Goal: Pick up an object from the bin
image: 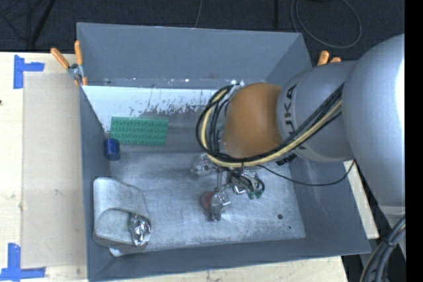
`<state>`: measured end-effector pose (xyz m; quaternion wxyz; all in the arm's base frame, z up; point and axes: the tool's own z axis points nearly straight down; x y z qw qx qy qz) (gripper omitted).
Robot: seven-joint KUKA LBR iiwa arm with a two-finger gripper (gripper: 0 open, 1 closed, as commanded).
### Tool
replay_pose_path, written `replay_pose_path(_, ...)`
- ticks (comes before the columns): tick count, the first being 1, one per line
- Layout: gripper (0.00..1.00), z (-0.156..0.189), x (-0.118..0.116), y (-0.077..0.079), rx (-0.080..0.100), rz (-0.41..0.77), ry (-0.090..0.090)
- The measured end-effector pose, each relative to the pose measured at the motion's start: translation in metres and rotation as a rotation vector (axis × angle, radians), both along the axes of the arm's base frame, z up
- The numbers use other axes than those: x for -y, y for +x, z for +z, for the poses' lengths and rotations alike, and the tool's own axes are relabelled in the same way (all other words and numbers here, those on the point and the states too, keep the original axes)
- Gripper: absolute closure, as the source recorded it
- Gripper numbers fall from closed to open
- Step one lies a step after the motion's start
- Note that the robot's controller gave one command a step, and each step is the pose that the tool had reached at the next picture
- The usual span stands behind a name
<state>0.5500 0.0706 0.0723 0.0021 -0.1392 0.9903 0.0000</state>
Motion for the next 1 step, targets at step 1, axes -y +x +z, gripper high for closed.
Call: replay_pose_path(1,1.00,0.0017,0.0010,0.0000,0.000,-0.001,0.001)
